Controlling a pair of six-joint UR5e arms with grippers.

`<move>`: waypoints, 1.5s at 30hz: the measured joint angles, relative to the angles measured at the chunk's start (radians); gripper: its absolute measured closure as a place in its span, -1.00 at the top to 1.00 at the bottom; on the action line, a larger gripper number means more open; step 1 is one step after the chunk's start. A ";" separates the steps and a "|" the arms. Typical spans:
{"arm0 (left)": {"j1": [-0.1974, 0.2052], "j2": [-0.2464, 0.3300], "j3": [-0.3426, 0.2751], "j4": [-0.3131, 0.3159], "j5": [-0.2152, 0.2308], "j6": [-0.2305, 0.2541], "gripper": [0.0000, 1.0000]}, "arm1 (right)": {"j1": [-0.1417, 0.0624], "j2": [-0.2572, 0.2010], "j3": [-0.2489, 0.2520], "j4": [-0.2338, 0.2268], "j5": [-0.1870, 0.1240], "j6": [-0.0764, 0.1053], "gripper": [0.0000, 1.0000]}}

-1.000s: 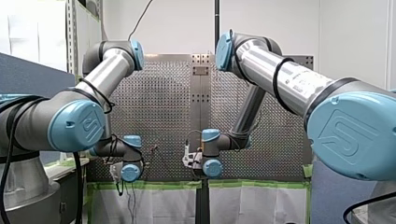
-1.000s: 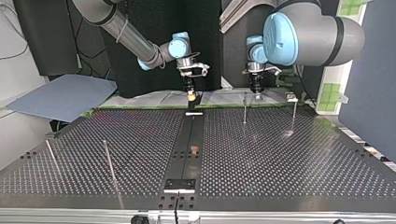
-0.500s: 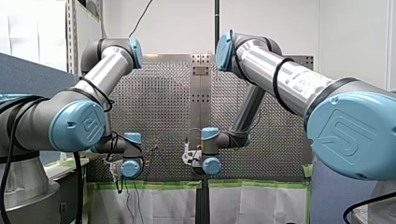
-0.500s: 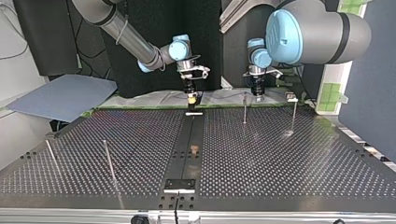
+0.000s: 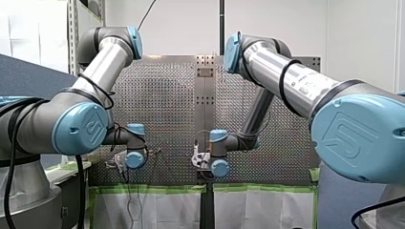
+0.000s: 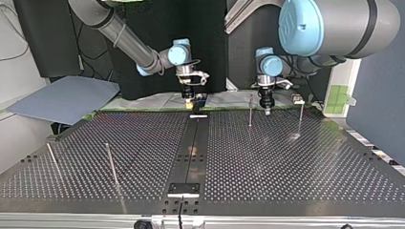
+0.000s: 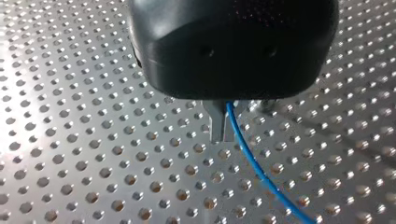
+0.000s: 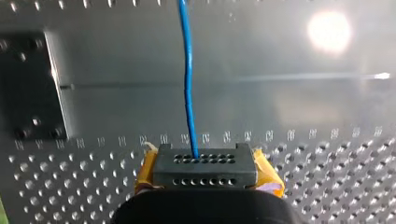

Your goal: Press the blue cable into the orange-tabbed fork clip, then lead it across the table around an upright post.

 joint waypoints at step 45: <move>0.028 0.004 -0.082 -0.139 0.137 0.151 1.00 | -0.025 0.000 -0.003 0.027 -0.005 -0.004 -1.00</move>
